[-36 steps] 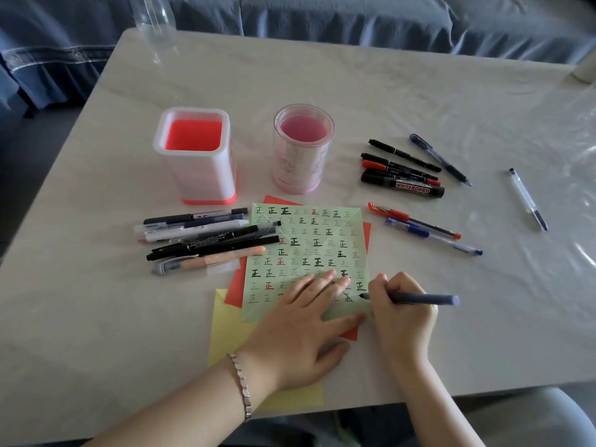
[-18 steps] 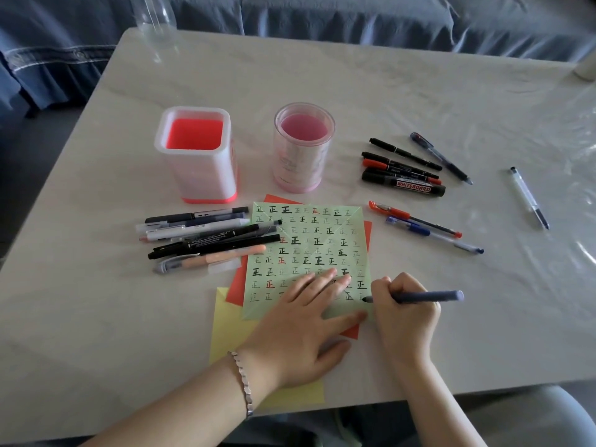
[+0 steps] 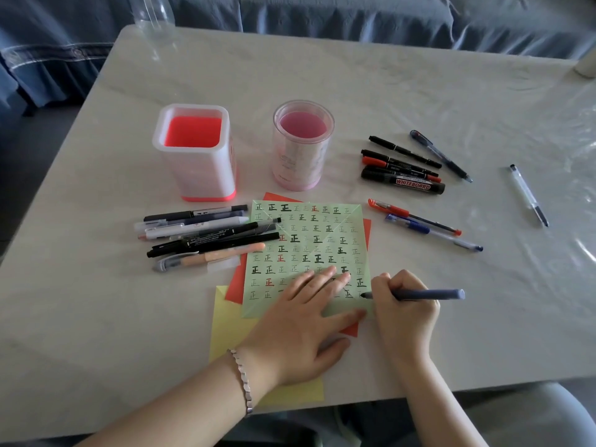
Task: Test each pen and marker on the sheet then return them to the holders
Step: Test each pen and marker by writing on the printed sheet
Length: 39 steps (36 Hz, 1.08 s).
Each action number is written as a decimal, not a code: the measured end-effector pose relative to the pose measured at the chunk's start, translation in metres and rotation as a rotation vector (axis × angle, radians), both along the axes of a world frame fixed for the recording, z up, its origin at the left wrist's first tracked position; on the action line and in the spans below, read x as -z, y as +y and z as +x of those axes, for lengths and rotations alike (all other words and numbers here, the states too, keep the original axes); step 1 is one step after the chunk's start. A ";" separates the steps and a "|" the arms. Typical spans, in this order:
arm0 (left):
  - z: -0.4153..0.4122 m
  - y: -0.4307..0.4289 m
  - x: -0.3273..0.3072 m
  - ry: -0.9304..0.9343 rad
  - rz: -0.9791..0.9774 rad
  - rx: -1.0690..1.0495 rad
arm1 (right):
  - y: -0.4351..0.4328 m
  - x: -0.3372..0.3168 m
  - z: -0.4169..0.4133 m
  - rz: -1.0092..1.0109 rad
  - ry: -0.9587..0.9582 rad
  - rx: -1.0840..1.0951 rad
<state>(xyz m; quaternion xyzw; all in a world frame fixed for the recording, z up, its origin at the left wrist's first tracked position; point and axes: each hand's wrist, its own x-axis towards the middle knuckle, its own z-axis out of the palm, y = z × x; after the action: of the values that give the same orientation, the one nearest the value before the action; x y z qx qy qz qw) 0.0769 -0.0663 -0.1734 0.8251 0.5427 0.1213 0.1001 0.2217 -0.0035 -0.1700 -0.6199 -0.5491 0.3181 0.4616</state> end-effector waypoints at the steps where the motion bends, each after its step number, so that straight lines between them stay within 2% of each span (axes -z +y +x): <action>1: 0.000 0.000 0.000 0.003 0.000 0.000 | 0.000 0.000 0.000 0.002 -0.005 -0.004; 15: 0.000 -0.001 0.001 0.001 0.015 -0.003 | -0.001 -0.002 -0.001 0.015 -0.018 -0.035; 21: -0.001 -0.001 0.001 0.011 0.016 -0.004 | -0.002 -0.003 -0.001 0.025 -0.005 0.036; 31: -0.002 -0.001 0.003 -0.001 0.010 0.020 | -0.002 -0.013 -0.002 0.016 0.144 0.135; 35: -0.003 -0.003 0.001 -0.143 0.003 -0.003 | -0.004 -0.022 -0.005 -0.016 0.183 0.113; 39: -0.014 -0.005 -0.008 -0.248 0.129 -0.115 | -0.007 -0.027 -0.003 -0.077 0.175 0.015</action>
<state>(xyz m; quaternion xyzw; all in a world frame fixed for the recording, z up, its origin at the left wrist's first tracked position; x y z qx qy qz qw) 0.0632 -0.0710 -0.1655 0.7759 0.5638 0.2623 0.1060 0.2191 -0.0101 -0.1428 -0.6111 -0.4894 0.3886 0.4858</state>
